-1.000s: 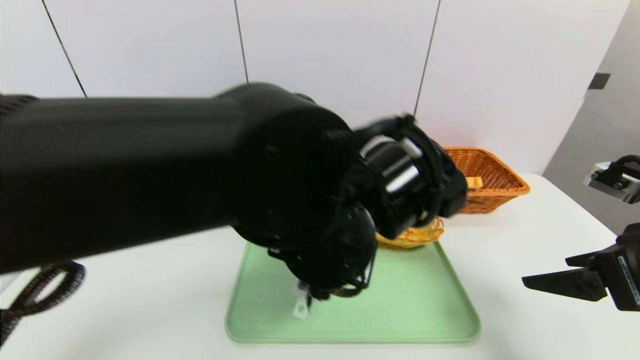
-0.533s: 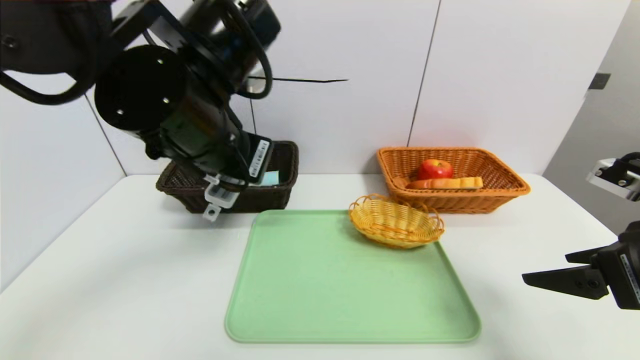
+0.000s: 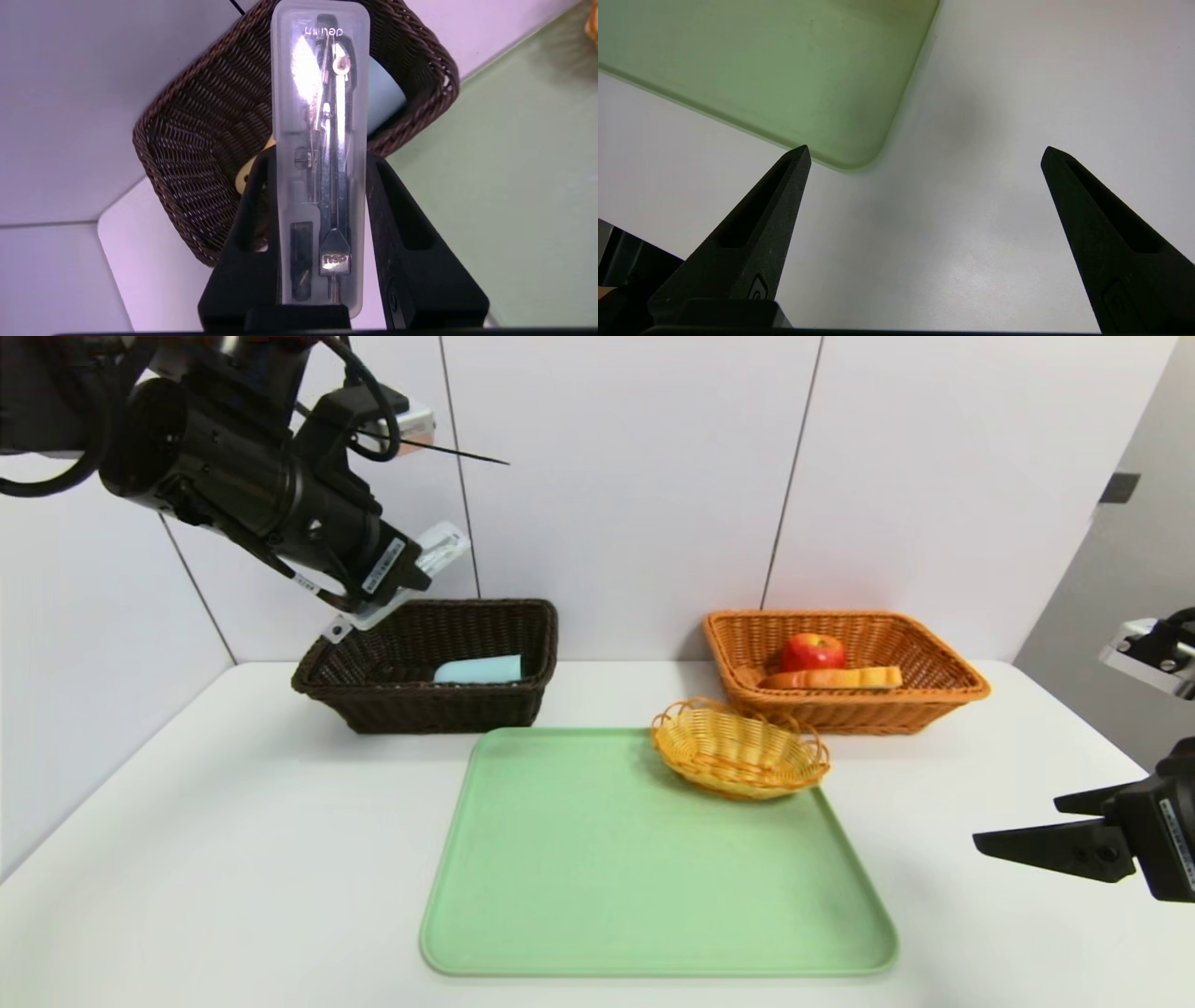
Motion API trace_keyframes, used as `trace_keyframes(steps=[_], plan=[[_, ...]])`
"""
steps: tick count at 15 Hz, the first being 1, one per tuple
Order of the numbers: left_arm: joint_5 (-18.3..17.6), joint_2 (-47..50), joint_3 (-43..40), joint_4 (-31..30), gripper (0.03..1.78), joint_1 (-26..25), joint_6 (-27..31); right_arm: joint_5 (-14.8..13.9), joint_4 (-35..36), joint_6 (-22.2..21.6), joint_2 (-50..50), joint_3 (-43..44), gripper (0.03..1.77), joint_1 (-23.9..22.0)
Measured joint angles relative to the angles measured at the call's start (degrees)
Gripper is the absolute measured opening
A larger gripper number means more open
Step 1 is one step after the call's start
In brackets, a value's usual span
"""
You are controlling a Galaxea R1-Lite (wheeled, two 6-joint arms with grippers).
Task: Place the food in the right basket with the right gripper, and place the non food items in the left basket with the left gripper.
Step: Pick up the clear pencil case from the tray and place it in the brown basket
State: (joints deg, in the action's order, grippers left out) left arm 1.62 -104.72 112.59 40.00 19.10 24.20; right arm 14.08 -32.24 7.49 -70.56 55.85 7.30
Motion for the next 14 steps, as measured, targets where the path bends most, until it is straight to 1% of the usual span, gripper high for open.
trace_keyframes(steps=[2,5,6,7,8,11,12,14], plan=[[-4.7,-2.1,0.0,-2.0,0.55,-4.0,8.0,0.0,0.0,0.1,0.1,0.0,1.70,0.0],[-10.0,-5.5,-0.2,-2.6,0.55,-8.5,21.2,-0.1,0.1,0.2,0.2,0.0,1.70,0.0],[-11.2,-6.6,-0.2,-2.8,0.55,-9.5,24.8,-0.1,0.1,0.2,0.2,0.0,1.70,0.0],[-11.7,-7.9,-0.2,-3.5,0.55,-10.1,27.5,-0.1,0.0,0.2,0.3,0.0,1.70,0.0],[-11.6,-9.2,-0.1,-5.0,0.55,-10.5,28.8,-0.1,0.0,0.2,0.4,-0.1,1.70,0.0],[-11.0,-14.2,0.1,-12.6,0.55,-10.8,29.3,-0.2,0.0,0.2,0.9,-0.2,1.70,0.1],[-10.5,-15.8,0.1,-14.3,0.55,-10.9,29.2,-0.2,0.0,0.2,1.1,-0.2,1.70,0.1],[-10.2,-18.4,0.1,-15.8,0.55,-11.0,29.2,-0.2,-0.1,0.3,1.3,-0.3,1.70,0.1]])
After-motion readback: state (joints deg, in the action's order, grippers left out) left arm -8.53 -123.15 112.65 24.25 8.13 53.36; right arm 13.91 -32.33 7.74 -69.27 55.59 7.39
